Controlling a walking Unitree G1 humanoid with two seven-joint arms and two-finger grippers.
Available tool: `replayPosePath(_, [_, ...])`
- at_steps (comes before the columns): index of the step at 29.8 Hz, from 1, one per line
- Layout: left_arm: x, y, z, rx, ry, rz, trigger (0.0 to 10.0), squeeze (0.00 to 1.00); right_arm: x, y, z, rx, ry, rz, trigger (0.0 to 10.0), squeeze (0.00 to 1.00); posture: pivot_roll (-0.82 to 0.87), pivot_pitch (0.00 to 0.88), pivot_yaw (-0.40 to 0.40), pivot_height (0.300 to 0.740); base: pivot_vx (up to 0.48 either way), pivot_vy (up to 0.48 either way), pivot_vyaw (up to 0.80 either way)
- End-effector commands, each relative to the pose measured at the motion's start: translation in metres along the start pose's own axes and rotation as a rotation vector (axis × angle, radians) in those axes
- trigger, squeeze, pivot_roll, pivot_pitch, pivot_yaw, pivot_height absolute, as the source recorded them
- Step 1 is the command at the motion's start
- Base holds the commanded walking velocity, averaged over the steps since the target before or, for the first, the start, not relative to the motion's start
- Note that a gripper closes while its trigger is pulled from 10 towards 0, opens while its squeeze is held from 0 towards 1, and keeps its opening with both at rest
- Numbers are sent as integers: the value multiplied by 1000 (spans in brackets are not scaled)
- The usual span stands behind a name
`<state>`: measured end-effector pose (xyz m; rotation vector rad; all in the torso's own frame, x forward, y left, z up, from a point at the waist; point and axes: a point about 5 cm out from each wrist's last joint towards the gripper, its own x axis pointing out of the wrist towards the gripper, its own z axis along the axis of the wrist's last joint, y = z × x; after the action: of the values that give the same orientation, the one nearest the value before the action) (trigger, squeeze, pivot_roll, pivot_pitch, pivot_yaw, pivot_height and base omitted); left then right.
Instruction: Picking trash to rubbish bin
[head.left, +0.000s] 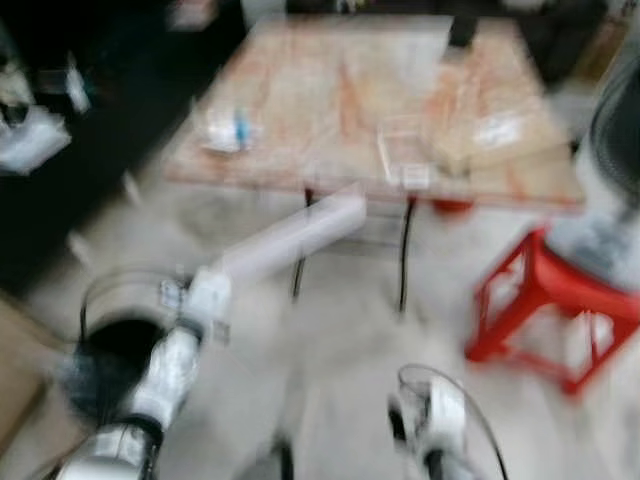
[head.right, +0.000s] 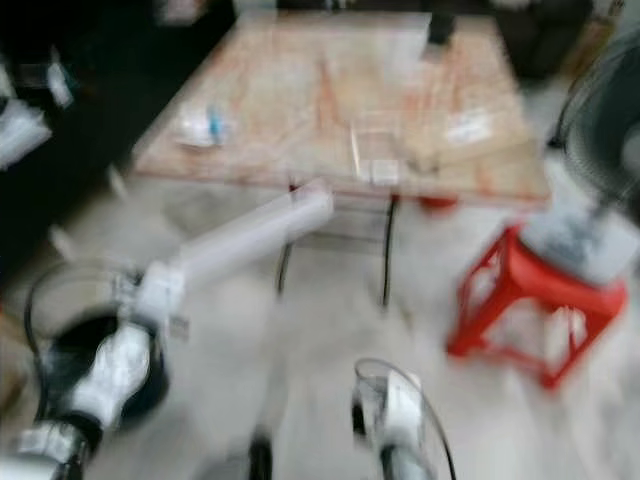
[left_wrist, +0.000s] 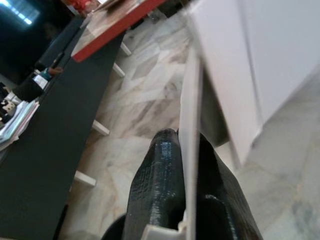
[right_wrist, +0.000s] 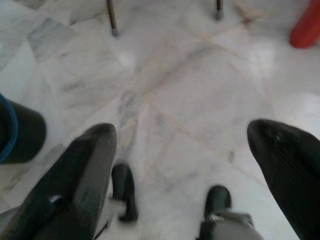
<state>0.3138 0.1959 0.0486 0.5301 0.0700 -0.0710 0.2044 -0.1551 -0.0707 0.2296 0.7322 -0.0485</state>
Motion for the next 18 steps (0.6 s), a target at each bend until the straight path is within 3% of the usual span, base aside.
replayPosePath(1, [4,5,4,-6,-11,11,10000,0,0,2,0,3,-2,4,10000,0,88,98,28,740,0,0,0])
replayPosePath(5, [3,5,1,-21,15,14,10000,0,1,2,1,2,-1,5,10000,0,89,99,27,740,-279,0,0])
replayPosePath(10, [3,5,-7,-58,93,10,10000,0,1,2,1,0,-1,6,10000,0,90,98,26,740,0,0,0])
replayPosePath(14, [-5,-3,-29,-188,266,-38,10000,0,1,3,1,-7,9,9,10000,0,91,97,25,740,0,0,0])
replayPosePath(18, [-14,-10,-43,-253,370,-53,10000,0,1,3,0,-12,21,9,10000,0,90,96,23,740,0,0,0])
